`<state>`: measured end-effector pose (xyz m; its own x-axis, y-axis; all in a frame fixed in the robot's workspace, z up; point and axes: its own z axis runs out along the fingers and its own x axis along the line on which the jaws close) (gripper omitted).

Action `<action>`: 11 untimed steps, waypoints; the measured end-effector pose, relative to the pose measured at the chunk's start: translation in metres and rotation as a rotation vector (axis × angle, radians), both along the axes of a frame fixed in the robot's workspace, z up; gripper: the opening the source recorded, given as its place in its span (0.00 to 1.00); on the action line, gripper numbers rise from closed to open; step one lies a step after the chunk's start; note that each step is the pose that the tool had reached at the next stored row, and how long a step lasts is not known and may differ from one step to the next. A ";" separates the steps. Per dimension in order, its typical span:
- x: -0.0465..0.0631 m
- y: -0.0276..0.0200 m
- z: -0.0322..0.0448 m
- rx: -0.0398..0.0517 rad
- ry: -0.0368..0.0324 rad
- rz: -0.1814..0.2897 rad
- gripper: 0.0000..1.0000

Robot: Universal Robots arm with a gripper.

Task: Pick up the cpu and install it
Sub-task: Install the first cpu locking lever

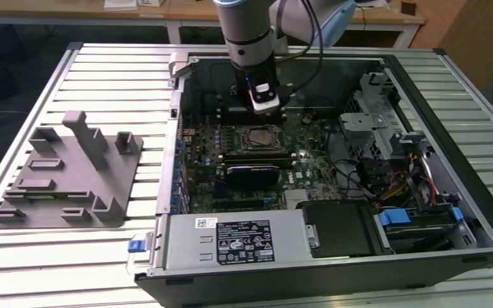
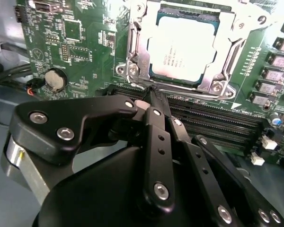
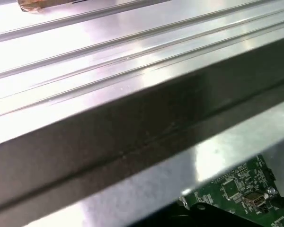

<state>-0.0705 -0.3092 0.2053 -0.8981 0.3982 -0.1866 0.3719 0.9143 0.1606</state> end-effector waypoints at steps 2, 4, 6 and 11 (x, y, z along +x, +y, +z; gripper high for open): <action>0.000 0.0000 0.0032 -0.0030 -0.0009 0.000 0.11; 0.000 0.0000 0.0053 -0.0064 -0.0014 0.000 0.11; 0.000 0.0000 0.0054 -0.0079 -0.0015 0.000 0.11; 0.000 0.0000 0.0055 -0.0087 -0.0010 0.000 0.11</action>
<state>-0.0705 -0.3092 0.2108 -0.8980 0.3964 -0.1909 0.3717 0.9157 0.1529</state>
